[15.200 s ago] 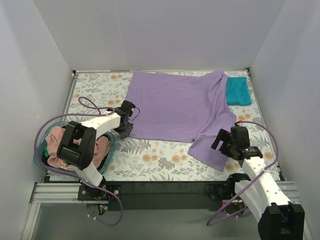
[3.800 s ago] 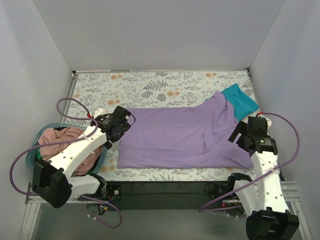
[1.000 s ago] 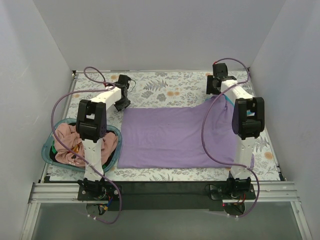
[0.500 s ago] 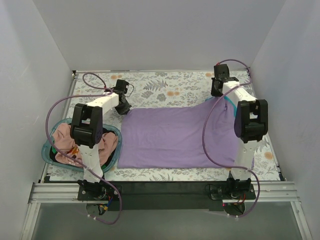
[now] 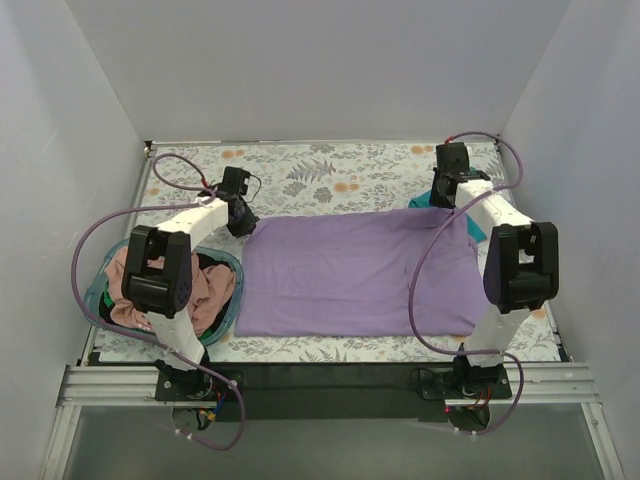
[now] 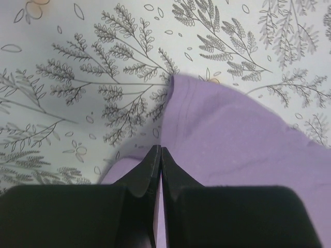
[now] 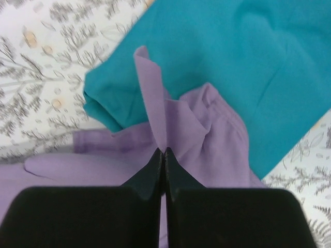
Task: Fold and stack the t-shirts
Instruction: Fold the tshirt
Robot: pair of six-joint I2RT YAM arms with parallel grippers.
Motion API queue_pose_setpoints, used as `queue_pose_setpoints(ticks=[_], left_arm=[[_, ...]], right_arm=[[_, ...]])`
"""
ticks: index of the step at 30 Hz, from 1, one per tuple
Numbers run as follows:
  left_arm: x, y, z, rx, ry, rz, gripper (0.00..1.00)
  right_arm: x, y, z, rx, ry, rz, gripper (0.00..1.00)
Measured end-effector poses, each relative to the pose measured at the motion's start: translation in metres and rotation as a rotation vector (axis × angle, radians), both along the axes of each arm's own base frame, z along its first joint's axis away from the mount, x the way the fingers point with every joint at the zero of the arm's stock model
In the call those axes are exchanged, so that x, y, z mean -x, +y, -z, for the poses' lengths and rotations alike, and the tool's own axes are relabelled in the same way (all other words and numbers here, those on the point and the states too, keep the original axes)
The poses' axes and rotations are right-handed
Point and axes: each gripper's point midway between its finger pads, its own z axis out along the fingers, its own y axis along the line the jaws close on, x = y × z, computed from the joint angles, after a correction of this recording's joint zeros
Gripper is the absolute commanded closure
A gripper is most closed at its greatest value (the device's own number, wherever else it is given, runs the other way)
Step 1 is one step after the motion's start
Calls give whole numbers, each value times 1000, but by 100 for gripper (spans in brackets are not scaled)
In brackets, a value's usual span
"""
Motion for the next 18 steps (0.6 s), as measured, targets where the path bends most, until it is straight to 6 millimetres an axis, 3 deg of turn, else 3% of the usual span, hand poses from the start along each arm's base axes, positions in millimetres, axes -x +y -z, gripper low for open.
queue_pose_setpoints(ticks=[6,8,11,12,13,18], left_arm=[[12,1,-24,27,-87,17,100],[17,2,-28,30,-104,19,100],[15,2,-28,30,-108,17,100],[14,2,-25,26,-98,14,97],[11,2,-23,21,-88,9,81],[-29,-4,-11,7,-70,-23,65]], right_arm=[[48,-3,14,-29,31,25,99],[65,-4,13,-42,22,30,99],[75,-2,3,-61,-11,25,99],[74,-2,-1,-65,-27,24,99],[71,-1,-5,-69,-45,22,99],[66,3,-4,-87,-57,7,99]])
